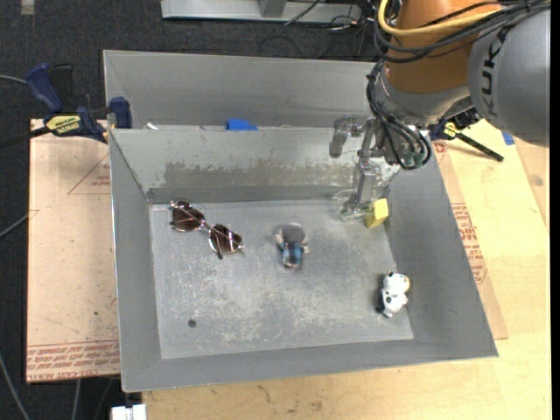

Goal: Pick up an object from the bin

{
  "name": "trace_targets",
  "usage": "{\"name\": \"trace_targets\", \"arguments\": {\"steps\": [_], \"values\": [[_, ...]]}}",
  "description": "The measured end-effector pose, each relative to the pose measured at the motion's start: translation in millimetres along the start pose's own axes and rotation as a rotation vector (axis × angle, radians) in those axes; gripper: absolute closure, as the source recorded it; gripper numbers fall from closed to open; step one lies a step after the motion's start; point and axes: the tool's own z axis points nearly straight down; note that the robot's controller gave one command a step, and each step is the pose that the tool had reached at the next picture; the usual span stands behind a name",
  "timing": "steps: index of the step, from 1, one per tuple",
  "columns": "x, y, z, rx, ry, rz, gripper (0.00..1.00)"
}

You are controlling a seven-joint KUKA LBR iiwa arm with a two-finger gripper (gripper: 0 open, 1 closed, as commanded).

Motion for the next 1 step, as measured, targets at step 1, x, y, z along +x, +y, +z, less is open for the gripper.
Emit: {"name": "trace_targets", "arguments": {"steps": [1], "values": [[16.7, 20.7, 49.7, 0.001, -0.006, -0.019, 0.0]]}}
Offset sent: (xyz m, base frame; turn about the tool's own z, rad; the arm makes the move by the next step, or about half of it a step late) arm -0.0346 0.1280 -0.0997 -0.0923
